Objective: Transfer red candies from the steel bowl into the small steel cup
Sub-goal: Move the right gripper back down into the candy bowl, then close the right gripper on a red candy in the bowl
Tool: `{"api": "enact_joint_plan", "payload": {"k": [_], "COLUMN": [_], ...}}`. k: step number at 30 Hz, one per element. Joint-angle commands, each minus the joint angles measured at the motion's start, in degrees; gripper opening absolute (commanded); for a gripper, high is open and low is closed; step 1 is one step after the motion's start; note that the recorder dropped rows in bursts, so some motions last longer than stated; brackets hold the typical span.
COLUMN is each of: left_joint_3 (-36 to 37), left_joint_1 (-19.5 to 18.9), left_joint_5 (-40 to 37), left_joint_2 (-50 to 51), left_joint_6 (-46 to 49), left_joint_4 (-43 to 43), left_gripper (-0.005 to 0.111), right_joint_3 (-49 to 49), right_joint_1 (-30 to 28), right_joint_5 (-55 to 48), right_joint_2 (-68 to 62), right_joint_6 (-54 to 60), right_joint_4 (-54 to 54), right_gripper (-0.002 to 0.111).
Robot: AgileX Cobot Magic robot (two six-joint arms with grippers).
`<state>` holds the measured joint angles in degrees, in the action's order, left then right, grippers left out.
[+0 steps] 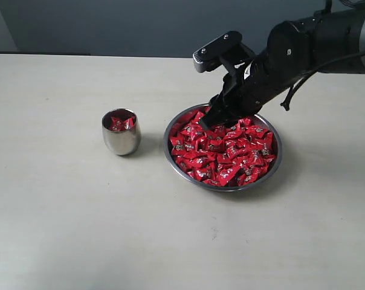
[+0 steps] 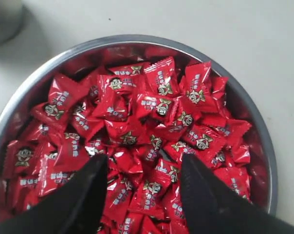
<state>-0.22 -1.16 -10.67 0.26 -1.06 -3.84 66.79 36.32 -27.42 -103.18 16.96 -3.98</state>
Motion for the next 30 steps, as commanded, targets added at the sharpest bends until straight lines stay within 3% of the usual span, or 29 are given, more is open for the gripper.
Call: {"api": "enact_joint_plan", "payload": {"k": [1, 16, 30], "left_joint_3": [0.22, 0.22, 0.22], "left_joint_1": [0.19, 0.19, 0.19], "left_joint_5": [0.43, 0.43, 0.43], "left_joint_2": [-0.26, -0.26, -0.26], "left_joint_6": [-0.07, -0.07, -0.07], "left_joint_4": [-0.06, -0.06, -0.06], "left_gripper": [0.0, 0.0, 0.0], "right_joint_3": [-1.45, -1.45, -1.45], "right_joint_1": [-0.3, -0.3, -1.9], "right_joint_5": [2.45, 1.61, 3.66], "right_joint_2": [-0.55, -6.31, -6.36], "right_joint_6": [0.42, 13.1, 14.37], "right_joint_4": [0.48, -5.7, -5.69], "right_gripper": [0.046, 0.046, 0.046]}}
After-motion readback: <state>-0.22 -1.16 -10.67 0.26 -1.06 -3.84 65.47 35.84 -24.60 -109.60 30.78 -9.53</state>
